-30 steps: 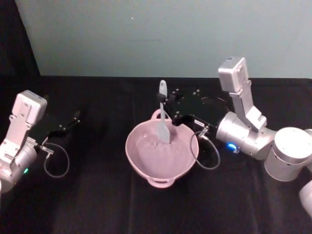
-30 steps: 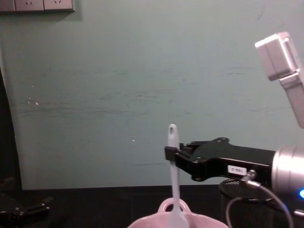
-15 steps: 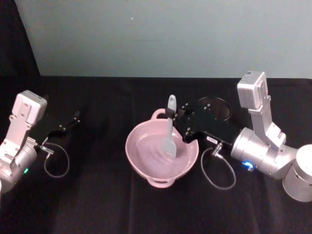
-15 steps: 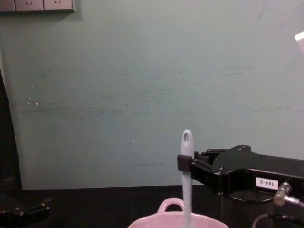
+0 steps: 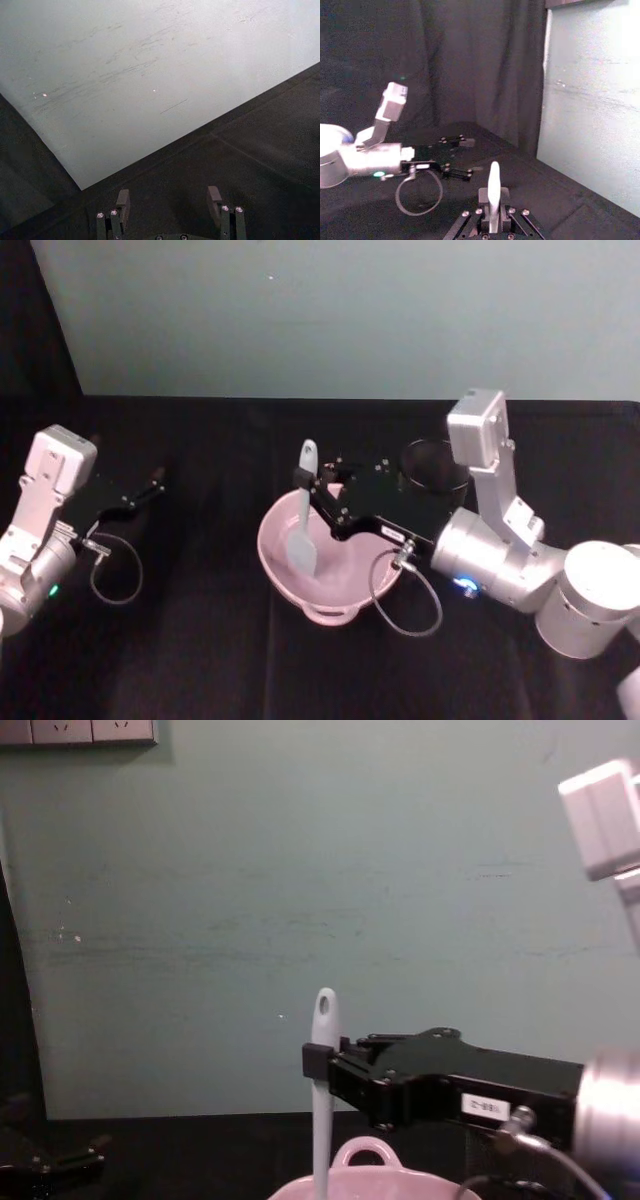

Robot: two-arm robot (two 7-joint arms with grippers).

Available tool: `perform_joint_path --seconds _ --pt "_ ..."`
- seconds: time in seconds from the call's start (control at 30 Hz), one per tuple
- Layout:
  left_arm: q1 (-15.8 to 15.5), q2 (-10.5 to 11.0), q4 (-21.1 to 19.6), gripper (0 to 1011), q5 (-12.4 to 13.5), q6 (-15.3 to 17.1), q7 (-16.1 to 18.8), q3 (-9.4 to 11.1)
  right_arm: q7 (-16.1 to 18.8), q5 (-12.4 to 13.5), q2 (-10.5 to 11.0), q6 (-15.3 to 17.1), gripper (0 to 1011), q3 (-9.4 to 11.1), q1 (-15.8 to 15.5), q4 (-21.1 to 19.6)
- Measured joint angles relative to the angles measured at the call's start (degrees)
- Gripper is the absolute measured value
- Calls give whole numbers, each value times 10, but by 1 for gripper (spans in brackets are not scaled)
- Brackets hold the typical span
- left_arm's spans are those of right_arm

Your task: Use the one hand to pick up the spoon and stir the clear water in the bowl.

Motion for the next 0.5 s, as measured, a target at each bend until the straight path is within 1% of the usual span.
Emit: perform_joint_path --seconds 0.13,0.3,0.4,0.5 --pt "0 0 0 1011 0 0 0 0 -16 -8 -23 0 125 -3 22 34" --pt "0 0 0 1011 0 0 0 0 -34 -23 -44 -9 125 0 43 71" --pt "0 0 0 1011 0 0 0 0 -40 -32 -49 -13 125 4 52 86" --pt "0 0 0 1011 0 0 0 0 -44 -37 -50 -14 125 9 57 94"
